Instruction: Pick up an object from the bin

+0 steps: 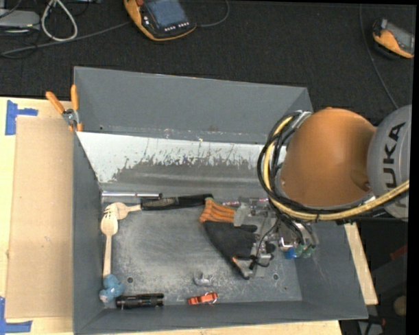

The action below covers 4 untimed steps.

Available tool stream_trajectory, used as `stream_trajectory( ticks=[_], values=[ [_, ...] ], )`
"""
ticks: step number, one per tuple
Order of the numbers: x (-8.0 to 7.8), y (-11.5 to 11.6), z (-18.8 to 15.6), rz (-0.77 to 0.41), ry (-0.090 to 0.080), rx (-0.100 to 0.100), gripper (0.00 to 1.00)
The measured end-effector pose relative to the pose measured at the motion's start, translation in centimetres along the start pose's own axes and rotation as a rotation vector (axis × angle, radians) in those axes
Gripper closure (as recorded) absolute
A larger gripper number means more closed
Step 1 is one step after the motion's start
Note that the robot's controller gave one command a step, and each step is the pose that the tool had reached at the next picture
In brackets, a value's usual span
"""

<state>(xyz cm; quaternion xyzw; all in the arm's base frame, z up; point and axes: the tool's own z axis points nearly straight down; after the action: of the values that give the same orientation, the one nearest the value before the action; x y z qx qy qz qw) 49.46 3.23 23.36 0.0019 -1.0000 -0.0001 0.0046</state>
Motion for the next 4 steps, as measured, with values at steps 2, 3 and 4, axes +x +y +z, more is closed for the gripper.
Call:
stream_trajectory(
  ticks=[2, 3, 4],
  values=[
    [-3.1, -2.6, 8.0, 0.079, -0.012, -0.001, 0.0],
    [-4.6, -4.3, 16.8, 0.256, -0.011, -0.004, 0.0],
    [-3.5, -3.5, 16.4, 0.417, -0.013, -0.005, 0.0]
  ],
)
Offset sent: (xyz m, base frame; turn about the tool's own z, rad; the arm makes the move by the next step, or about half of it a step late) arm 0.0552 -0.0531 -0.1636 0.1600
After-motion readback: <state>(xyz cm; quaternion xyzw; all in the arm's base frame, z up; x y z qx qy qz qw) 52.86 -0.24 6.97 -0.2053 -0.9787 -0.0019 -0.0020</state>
